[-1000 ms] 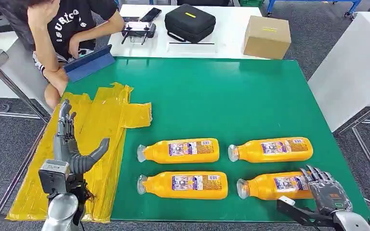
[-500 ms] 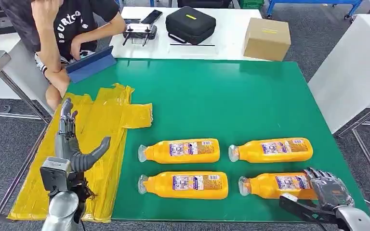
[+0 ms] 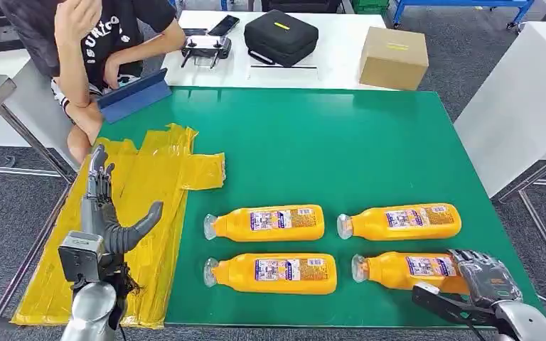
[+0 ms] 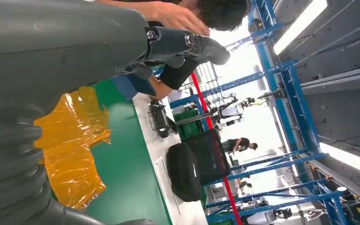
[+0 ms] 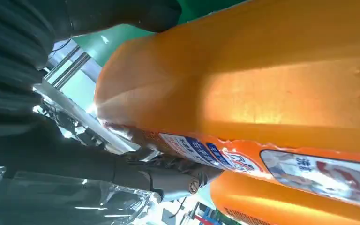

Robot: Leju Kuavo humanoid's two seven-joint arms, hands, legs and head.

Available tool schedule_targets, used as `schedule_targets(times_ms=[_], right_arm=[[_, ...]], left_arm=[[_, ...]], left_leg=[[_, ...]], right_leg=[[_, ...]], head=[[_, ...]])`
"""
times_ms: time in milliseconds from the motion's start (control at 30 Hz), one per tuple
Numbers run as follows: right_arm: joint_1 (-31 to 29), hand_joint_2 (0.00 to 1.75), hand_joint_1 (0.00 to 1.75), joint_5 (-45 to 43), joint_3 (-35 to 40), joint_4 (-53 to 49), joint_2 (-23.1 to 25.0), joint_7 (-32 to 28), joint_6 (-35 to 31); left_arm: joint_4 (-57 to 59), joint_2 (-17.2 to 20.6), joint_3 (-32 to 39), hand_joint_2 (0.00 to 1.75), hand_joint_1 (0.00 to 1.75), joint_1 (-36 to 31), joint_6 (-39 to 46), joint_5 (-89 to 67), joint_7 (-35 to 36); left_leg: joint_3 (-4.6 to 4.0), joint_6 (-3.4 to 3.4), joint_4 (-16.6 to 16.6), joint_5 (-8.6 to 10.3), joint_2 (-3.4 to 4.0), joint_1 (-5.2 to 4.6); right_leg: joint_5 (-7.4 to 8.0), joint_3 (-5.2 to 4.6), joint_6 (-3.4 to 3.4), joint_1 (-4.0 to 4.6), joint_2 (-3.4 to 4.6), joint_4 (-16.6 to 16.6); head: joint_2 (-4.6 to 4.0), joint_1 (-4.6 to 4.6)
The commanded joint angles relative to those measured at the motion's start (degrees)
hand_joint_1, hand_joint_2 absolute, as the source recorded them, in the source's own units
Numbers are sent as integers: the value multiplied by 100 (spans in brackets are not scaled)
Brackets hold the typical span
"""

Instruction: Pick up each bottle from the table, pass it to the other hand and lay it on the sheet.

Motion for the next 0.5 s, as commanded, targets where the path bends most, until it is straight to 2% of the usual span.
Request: schedule_targets(times_ms=[33, 167, 333, 500], right_arm=[[81, 175, 175, -80, 280, 595, -12, -49, 111], [98, 175, 175, -257, 370, 392, -106, -160, 98], [242, 175, 175, -571, 499, -338, -160, -348, 63], [81, 175, 175, -825, 572, -379, -207, -437, -143]], left_arm=[[253, 52, 114, 175, 0, -126, 23, 30, 21], [277, 65, 143, 175, 0, -119, 43, 63, 11], [228, 78, 217, 175, 0, -35, 46, 104, -25], [227, 97, 238, 175, 0, -26, 72, 125, -48]], left_leg=[[17, -29, -8, -1, -6, 10], [16, -22, -8, -2, -4, 7], [14, -22, -6, -3, 1, 4], [10, -23, -6, -4, 15, 3]], right_leg=[[-1, 24, -18, 9, -9, -15], [-1, 51, -13, 7, -7, -12], [-2, 63, -13, 4, -1, -5], [2, 60, -13, 5, 11, -4]], head=[[0, 2], [0, 0], [0, 2], [0, 0]])
